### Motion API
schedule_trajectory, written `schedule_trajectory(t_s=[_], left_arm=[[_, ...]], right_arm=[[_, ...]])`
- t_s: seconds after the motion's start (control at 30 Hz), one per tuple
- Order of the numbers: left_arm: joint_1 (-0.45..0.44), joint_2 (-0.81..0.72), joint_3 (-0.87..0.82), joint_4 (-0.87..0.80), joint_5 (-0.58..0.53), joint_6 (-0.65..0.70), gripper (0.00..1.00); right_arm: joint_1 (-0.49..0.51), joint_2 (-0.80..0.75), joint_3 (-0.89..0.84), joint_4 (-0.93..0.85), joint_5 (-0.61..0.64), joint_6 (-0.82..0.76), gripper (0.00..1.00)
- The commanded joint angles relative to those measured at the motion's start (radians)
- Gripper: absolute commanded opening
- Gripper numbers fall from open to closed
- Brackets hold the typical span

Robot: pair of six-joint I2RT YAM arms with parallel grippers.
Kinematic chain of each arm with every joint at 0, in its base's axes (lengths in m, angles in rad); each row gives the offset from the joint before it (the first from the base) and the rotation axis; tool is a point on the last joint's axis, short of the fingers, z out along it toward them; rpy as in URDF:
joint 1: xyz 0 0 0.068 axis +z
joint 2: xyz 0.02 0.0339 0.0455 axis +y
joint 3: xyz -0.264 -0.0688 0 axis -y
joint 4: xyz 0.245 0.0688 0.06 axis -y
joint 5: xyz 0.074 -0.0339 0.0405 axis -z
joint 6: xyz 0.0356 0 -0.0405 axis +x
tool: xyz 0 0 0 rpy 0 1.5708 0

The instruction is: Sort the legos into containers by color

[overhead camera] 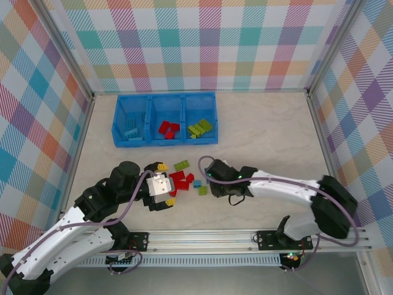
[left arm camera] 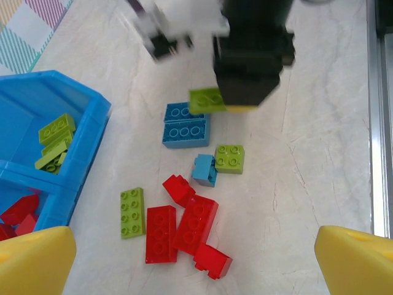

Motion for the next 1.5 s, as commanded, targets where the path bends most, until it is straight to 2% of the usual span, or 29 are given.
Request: schedule_trajectory(t_s=[0.0, 0.1, 0.2, 0.37, 0.43, 0.5, 0.57, 0.63, 0.83, 0.93, 1.0, 1.1, 1.23, 1.33, 1.47], left_arm=[[-0.003, 0.001, -0.017, 0.023, 0.001, 0.02, 1.0], [-0.002, 0.008, -0.018, 0.036, -0.022, 0.006, 1.0], [-0.003, 0.004, -0.032, 0.057, -0.052, -0.011, 1.0], [-0.002, 0.018, -0.036, 0.064, -0.113, -0.02, 1.0], [-0.001, 0.033, -0.028, 0.053, -0.127, -0.026, 1.0], [-0.002, 0.046, -0.023, 0.05, -0.14, -0.036, 1.0], [-0.002, 0.058, -0.023, 0.05, -0.144, -0.041, 1.0], [-0.003, 0.066, -0.023, 0.053, -0.141, -0.044, 1.0], [-0.002, 0.075, -0.025, 0.058, -0.142, -0.052, 1.0], [-0.001, 0.068, -0.01, 0.082, -0.166, -0.135, 1.0], [-0.002, 0.061, 0.032, 0.105, -0.187, -0.293, 1.0], [-0.002, 0.067, 0.115, 0.117, -0.226, -0.637, 0.98], [-0.004, 0.097, 0.107, 0.057, -0.279, -1.021, 0.91], [-0.01, 0.149, 0.043, 0.018, -0.28, -1.199, 0.88], [-0.03, 0.281, 0.004, -0.024, -0.286, -1.23, 0.87]], right_arm=[[-0.068, -0.046, 0.103, 0.081, 0.035, -0.132, 0.22], [-0.169, 0.051, 0.221, 0.147, -0.02, -0.203, 0.21], [-0.238, 0.218, 0.374, 0.212, -0.036, -0.281, 0.21], [-0.313, 0.495, 0.655, 0.201, -0.051, -0.334, 0.21], [-0.333, 0.584, 0.751, 0.181, -0.05, -0.344, 0.25], [-0.345, 0.641, 0.821, 0.156, -0.066, -0.343, 0.35], [-0.347, 0.661, 0.856, 0.144, -0.084, -0.344, 0.45], [-0.347, 0.655, 0.873, 0.137, -0.101, -0.342, 0.49], [-0.347, 0.539, 0.821, 0.128, -0.14, -0.335, 0.51], [-0.347, 0.402, 0.711, 0.138, -0.214, -0.331, 0.55], [-0.347, 0.291, 0.618, 0.136, -0.289, -0.332, 0.62], [-0.347, 0.111, 0.466, 0.088, -0.414, -0.315, 0.7], [-0.346, -0.149, 0.248, -0.005, -0.489, -0.223, 0.71], [-0.345, -0.281, 0.157, -0.107, -0.588, -0.185, 0.73], [-0.325, -0.313, 0.145, -0.265, -0.672, -0.184, 0.77]])
